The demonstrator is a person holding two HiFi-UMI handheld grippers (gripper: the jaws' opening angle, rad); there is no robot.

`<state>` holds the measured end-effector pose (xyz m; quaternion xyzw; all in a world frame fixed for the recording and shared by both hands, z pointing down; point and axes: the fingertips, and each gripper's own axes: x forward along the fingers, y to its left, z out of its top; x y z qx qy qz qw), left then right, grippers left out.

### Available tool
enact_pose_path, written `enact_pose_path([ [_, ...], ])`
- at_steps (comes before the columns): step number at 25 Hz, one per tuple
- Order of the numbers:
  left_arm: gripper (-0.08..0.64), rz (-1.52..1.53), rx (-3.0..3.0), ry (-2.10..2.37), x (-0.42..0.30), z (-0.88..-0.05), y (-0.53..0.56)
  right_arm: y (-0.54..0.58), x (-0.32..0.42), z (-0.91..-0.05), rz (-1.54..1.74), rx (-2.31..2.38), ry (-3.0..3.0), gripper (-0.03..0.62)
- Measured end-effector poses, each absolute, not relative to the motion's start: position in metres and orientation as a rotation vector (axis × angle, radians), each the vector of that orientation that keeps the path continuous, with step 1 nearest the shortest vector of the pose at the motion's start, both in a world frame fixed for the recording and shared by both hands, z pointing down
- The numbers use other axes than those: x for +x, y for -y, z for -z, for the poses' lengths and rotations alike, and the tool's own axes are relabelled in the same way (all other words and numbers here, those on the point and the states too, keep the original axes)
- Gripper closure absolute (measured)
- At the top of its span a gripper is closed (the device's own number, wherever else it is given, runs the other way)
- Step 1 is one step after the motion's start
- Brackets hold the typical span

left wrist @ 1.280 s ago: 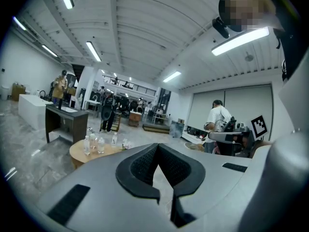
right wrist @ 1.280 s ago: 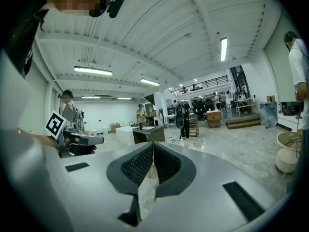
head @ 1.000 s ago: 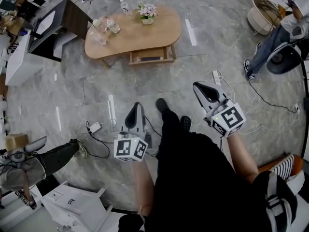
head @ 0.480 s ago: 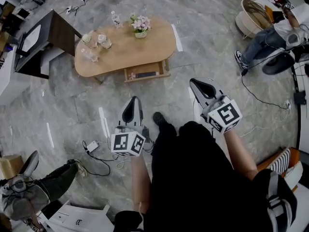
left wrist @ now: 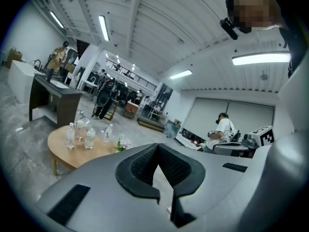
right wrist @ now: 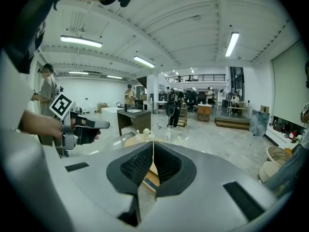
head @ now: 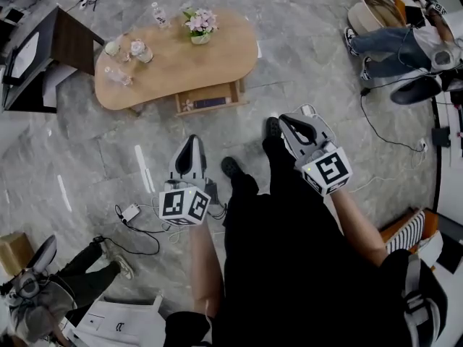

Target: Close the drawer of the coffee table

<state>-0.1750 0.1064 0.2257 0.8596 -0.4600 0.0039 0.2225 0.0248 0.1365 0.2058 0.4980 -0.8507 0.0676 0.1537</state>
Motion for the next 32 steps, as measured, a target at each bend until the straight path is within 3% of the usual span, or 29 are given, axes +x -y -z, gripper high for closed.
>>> enact_pose_path([
  [21, 0.548, 0.131, 1.829, 1.556, -0.085, -0.371, -0.017, 0.024, 0.085, -0.353, -0.264, 0.775, 2.534, 0.578],
  [32, 0.548, 0.196, 1.574, 1.584, -0.098, -0.516, -0.011, 0.046, 0.076, -0.494, -0.305, 0.593, 2.439, 0.578],
])
